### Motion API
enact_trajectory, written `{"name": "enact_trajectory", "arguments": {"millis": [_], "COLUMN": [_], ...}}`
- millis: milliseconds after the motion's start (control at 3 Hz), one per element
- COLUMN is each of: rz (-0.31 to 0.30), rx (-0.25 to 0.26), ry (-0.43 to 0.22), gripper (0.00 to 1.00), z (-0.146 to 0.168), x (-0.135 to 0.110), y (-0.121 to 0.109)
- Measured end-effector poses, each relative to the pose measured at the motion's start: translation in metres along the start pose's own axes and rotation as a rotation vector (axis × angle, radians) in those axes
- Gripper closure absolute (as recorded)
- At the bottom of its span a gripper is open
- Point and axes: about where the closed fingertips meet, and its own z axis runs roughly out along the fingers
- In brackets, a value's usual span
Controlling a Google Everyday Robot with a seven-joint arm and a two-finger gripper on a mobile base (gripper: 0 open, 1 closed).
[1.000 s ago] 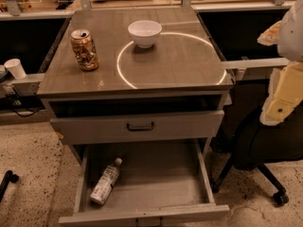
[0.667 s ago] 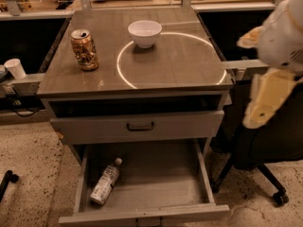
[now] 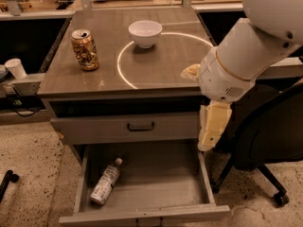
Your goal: Pick blue plastic bottle from middle drawer and place on counter
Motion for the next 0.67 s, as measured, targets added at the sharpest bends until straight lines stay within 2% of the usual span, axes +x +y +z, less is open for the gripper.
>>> {"name": "enact_trajectory", "arguments": {"millis": [333, 667], "rz": [0.010, -0.099], "rx": [-0.006, -0.020], "ry": [-0.004, 0.007], "gripper": [0.00, 0.00], "z": [0.003, 0.026], "x": [0.001, -0.002], "y": [0.000, 0.001]}}
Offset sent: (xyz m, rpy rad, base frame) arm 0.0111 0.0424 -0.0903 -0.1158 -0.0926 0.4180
